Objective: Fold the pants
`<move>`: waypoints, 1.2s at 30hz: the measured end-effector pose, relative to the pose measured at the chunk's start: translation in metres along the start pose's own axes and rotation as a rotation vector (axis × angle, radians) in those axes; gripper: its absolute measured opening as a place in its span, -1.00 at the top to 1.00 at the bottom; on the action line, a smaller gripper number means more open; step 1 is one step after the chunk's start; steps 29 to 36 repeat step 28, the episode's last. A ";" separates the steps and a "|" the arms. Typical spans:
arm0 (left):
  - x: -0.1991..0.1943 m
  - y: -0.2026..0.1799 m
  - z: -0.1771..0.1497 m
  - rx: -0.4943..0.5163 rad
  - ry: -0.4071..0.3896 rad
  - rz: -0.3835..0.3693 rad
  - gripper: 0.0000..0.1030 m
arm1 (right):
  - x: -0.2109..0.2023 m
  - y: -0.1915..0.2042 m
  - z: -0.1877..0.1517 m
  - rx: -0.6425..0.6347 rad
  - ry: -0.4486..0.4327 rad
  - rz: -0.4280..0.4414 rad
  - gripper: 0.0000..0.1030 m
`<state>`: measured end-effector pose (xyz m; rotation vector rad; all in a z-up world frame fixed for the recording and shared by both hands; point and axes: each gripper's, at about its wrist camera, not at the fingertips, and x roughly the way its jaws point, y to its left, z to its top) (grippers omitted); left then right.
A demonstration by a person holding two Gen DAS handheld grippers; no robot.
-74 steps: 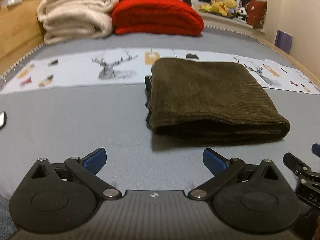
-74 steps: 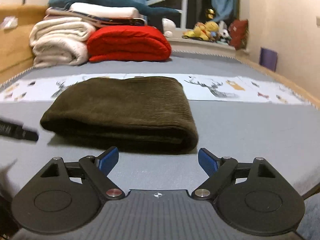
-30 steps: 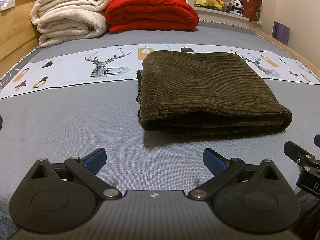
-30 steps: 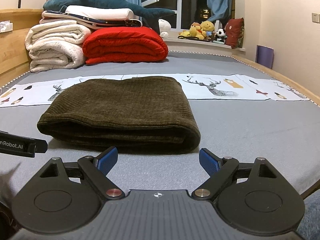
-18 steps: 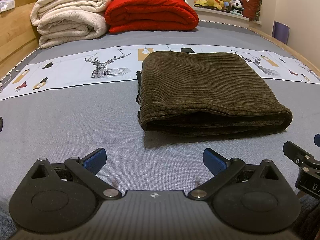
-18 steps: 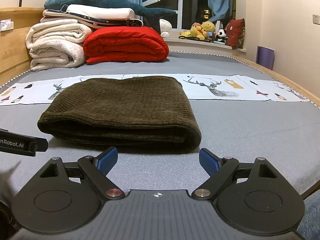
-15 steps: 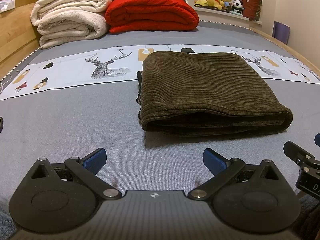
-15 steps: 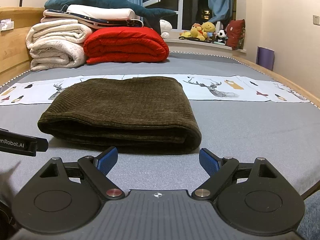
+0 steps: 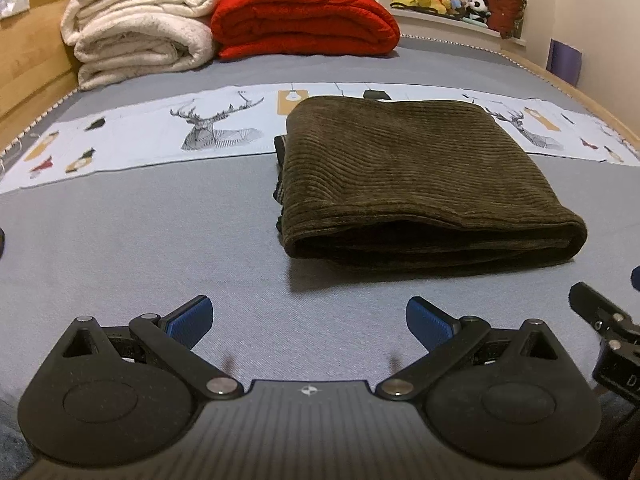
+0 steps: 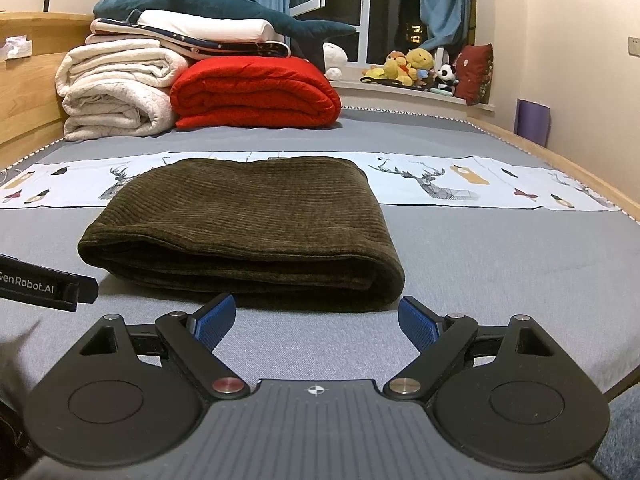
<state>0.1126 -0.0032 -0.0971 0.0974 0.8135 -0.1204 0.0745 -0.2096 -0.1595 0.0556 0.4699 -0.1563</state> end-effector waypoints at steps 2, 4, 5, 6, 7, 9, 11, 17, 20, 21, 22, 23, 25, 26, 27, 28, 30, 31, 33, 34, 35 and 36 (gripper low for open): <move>0.000 0.002 0.000 -0.013 0.001 0.001 -1.00 | 0.000 0.000 0.000 -0.003 -0.001 0.001 -0.74; 0.000 0.002 0.000 -0.012 0.000 0.012 -1.00 | 0.000 0.000 0.001 -0.006 -0.002 0.001 -0.74; 0.000 0.002 0.001 -0.011 -0.001 0.017 -1.00 | 0.000 0.000 0.001 -0.007 -0.003 0.001 -0.74; 0.000 0.002 0.000 -0.011 -0.002 0.019 -1.00 | 0.000 0.000 0.001 -0.008 -0.004 0.001 -0.74; 0.000 0.002 0.000 -0.010 -0.001 0.020 -1.00 | 0.000 0.000 0.001 -0.008 -0.004 0.001 -0.74; -0.001 0.001 0.000 -0.005 -0.002 0.022 -1.00 | 0.000 0.000 0.001 -0.007 -0.003 0.001 -0.74; -0.002 0.000 -0.001 0.004 -0.007 0.027 -1.00 | 0.000 0.000 0.001 -0.008 -0.004 0.002 -0.74; -0.002 -0.004 -0.001 0.024 -0.010 0.035 -1.00 | -0.001 0.001 0.001 -0.014 -0.006 0.001 -0.74; -0.002 -0.003 -0.001 0.026 -0.009 0.037 -0.99 | -0.002 0.001 0.001 -0.015 -0.007 0.002 -0.74; -0.002 -0.003 -0.001 0.025 -0.010 0.036 -0.99 | -0.002 0.001 0.001 -0.015 -0.007 0.002 -0.74; -0.002 -0.003 -0.001 0.024 -0.010 0.035 -0.99 | -0.002 0.001 0.001 -0.014 -0.007 0.002 -0.74; -0.002 -0.003 -0.002 0.023 -0.011 0.033 -0.99 | -0.002 0.001 0.001 -0.014 -0.008 0.003 -0.74; -0.002 -0.004 -0.002 0.025 -0.012 0.037 -0.99 | -0.003 0.001 0.001 -0.012 -0.011 0.007 -0.74; -0.002 -0.005 -0.002 0.028 -0.012 0.043 -0.99 | -0.003 0.002 0.002 -0.012 -0.013 0.009 -0.74; -0.002 -0.005 -0.002 0.032 -0.013 0.046 -0.99 | -0.004 0.002 0.002 -0.012 -0.015 0.010 -0.74; -0.002 -0.006 -0.002 0.035 -0.016 0.048 -0.99 | -0.004 0.002 0.002 -0.013 -0.016 0.010 -0.74; -0.002 -0.006 -0.002 0.035 -0.016 0.048 -0.99 | -0.004 0.002 0.002 -0.013 -0.016 0.010 -0.74; -0.002 -0.006 -0.002 0.035 -0.016 0.048 -0.99 | -0.004 0.002 0.002 -0.013 -0.016 0.010 -0.74; -0.002 -0.006 -0.002 0.035 -0.016 0.048 -0.99 | -0.004 0.002 0.002 -0.013 -0.016 0.010 -0.74; -0.002 -0.006 -0.002 0.035 -0.016 0.048 -0.99 | -0.004 0.002 0.002 -0.013 -0.016 0.010 -0.74; -0.002 -0.006 -0.002 0.035 -0.016 0.048 -0.99 | -0.004 0.002 0.002 -0.013 -0.016 0.010 -0.74; -0.002 -0.006 -0.002 0.035 -0.016 0.048 -0.99 | -0.004 0.002 0.002 -0.013 -0.016 0.010 -0.74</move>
